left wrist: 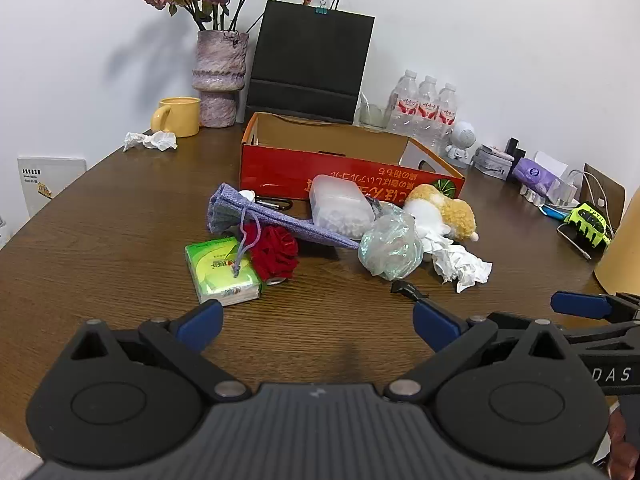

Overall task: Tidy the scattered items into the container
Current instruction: 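Reach both tools toward the scattered items on the table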

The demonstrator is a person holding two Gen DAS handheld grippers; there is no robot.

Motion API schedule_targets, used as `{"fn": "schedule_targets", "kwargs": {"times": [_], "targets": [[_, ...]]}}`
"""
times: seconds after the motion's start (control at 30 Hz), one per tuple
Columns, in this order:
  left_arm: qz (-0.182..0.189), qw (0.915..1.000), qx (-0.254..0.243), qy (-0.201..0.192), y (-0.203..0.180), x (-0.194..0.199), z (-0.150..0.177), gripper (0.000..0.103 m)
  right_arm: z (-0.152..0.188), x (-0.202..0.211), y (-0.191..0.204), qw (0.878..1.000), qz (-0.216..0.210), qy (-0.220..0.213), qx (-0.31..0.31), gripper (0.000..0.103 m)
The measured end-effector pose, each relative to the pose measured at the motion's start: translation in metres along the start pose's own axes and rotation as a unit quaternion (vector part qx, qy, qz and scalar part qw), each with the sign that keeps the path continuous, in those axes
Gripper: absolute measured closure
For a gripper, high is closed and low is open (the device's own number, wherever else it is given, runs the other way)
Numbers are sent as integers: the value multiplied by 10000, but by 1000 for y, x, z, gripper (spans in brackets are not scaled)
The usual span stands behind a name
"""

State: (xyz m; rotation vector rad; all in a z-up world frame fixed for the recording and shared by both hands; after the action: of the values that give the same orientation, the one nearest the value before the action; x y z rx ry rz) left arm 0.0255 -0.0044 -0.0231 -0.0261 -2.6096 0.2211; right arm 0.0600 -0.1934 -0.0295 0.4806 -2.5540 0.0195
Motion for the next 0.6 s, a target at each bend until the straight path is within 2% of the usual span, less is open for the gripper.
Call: {"fn": "schedule_targets", "kwargs": {"times": [0.6], "targets": [[-37,10000,21,49,1,-3,6,0,1,-1,-1,10000,-14,38,-18,0]]}}
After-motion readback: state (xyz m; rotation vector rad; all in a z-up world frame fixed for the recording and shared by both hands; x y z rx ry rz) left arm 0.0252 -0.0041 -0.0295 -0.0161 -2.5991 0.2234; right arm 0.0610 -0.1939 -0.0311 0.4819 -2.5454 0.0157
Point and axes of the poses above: each gripper's, at about its wrist camera, not at the fingertips, and x roughly against the way its jaws point, y to its left, z to its underside, the point moved 3 cm from there along -x, roughly the way its jaws point, and after that the axes turned 3 degrees about -y, right-handed, at the moved point
